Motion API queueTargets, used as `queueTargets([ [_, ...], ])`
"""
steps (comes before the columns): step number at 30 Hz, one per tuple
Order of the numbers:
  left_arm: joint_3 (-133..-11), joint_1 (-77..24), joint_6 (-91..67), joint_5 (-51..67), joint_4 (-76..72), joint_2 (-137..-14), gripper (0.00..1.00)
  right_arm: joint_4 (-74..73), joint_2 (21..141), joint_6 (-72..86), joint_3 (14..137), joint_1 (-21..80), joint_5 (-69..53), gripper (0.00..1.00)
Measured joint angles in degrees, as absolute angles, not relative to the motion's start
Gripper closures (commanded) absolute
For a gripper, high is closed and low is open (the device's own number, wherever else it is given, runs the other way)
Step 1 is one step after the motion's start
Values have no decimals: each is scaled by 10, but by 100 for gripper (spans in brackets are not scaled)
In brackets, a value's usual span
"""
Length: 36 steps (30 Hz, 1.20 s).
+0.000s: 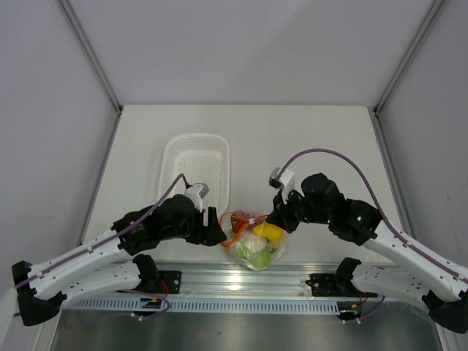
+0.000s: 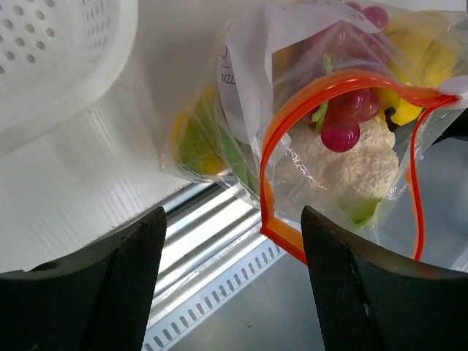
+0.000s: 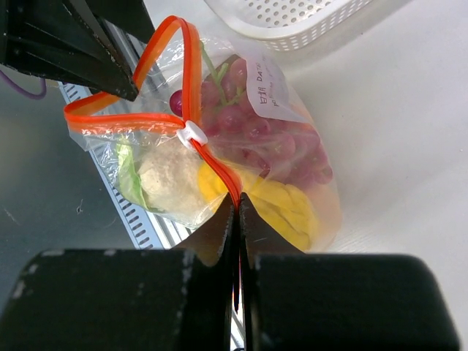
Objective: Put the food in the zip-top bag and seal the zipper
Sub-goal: Zip the zipper food storage bag at the center of the board.
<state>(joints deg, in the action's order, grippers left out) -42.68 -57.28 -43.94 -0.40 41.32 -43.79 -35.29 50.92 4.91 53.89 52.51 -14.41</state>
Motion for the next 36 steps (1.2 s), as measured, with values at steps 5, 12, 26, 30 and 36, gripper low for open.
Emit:
queueTargets([
  [5,-421,-576,-479,9,394,-447,48,-353,509,49,539,529,-143,100],
  [12,-416,-578,-493,76,341,-494,99,-353,509,49,539,533,-124,100],
  [26,-701,-580,-363,81,532,-545,99,-360,387,32,540,604,87,100],
  [30,-667,-580,-343,97,565,-571,99,-356,404,36,540,604,92,100],
  [36,-689,-589,-338,99,600,-602,99,-389,416,51,541,610,94,100],
])
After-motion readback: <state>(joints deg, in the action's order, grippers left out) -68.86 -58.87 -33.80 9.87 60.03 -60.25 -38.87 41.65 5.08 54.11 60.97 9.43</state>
